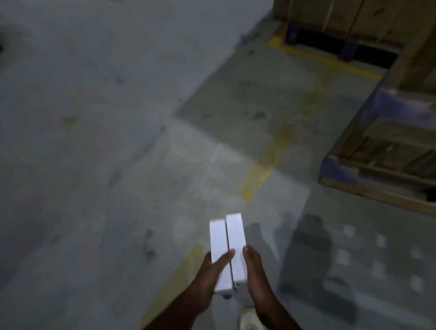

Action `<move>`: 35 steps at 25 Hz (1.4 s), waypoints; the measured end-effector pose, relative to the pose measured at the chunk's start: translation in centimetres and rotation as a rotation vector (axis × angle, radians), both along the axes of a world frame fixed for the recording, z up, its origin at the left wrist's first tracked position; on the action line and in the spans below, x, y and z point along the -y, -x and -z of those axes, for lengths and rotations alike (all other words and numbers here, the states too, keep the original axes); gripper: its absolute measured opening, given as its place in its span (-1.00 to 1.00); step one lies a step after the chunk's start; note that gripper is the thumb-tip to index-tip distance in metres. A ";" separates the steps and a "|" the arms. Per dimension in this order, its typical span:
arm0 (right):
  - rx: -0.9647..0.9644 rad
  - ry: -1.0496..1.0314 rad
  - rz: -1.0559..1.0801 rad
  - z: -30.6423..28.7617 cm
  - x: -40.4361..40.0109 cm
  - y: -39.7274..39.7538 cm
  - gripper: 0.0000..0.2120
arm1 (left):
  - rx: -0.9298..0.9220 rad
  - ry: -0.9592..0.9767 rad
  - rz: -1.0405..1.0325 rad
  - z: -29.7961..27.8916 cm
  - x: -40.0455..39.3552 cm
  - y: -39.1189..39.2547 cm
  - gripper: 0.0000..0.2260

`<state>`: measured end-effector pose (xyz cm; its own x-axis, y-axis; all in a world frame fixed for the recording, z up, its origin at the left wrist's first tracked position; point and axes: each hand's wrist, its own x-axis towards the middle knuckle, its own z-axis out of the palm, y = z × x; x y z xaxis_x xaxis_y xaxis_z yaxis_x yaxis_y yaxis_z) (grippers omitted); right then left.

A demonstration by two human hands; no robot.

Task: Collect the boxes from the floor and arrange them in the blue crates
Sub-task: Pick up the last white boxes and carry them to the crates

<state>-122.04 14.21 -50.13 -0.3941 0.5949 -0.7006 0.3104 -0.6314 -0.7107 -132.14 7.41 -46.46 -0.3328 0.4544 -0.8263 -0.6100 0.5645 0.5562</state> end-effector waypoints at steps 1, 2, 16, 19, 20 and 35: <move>-0.012 -0.020 0.017 -3.1 -0.2 -0.8 -0.64 | 0.007 -0.011 0.001 -2.9 0.2 -0.7 -0.51; -0.022 -0.021 0.027 -5.9 -0.3 -1.4 -0.67 | 0.008 -0.016 0.001 -5.4 0.6 -1.4 -0.50; -0.043 -0.148 0.087 -29.3 4.4 -5.9 -0.67 | -0.125 -0.225 0.366 -26.7 3.8 -1.8 -0.52; -0.049 -0.132 0.169 -32.6 7.2 -7.3 -0.68 | -0.138 -0.249 0.467 -28.5 4.6 -2.7 -0.47; -0.056 -0.133 0.199 -33.6 8.1 -8.0 -0.67 | -0.144 -0.261 0.508 -29.1 4.8 -3.3 -0.42; -0.109 -0.132 0.781 -35.9 16.5 -29.1 -0.53 | -0.101 -0.367 1.042 -31.5 4.1 -23.8 -0.41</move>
